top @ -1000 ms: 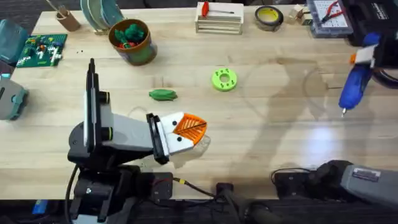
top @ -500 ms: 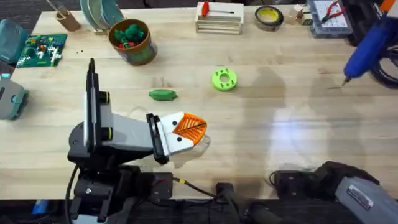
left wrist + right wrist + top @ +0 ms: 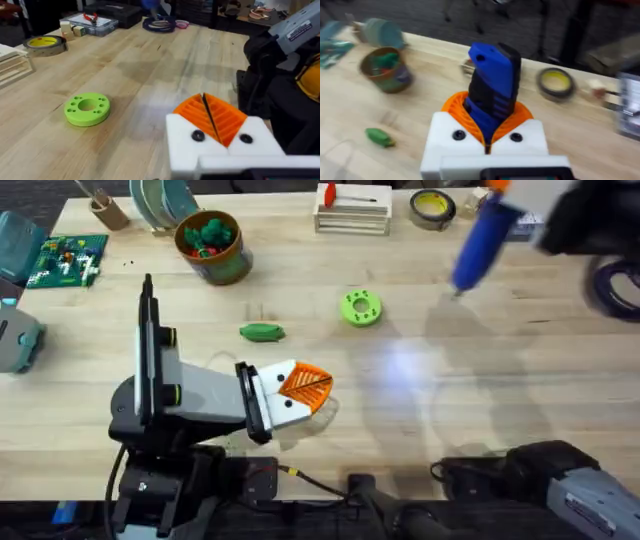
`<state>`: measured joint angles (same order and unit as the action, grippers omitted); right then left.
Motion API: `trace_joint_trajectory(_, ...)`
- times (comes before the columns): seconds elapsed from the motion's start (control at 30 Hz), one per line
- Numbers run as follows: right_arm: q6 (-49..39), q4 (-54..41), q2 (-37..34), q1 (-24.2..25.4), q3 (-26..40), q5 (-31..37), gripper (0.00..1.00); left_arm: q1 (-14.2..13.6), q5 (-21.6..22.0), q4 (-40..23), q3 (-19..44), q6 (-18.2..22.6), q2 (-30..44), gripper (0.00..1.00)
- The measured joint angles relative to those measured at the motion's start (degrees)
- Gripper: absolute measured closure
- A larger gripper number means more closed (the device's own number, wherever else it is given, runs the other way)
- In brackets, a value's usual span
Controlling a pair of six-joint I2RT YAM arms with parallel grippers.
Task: Pick up the gripper from the table and insert it into the empty holder that is missing its gripper. Then pick up a screw, insert it into the mounting hole, and use the screwdriver to tighten it. Finally, clean up the table by picking up the vegetable and placing it into the bucket.
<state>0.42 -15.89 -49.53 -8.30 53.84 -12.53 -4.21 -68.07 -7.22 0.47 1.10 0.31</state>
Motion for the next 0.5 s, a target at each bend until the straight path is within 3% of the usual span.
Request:
trace_joint_trajectory(0.2,3.4,17.4,-1.0,-10.3,-8.8,0.0,0.991,0.0,0.1,0.0,0.0,0.0,0.0,0.987)
trace_joint_trajectory(0.5,4.3,29.1,-4.1,-25.0,-10.2,-0.3,0.991,0.0,0.2,0.0,0.0,0.0,0.0,0.987)
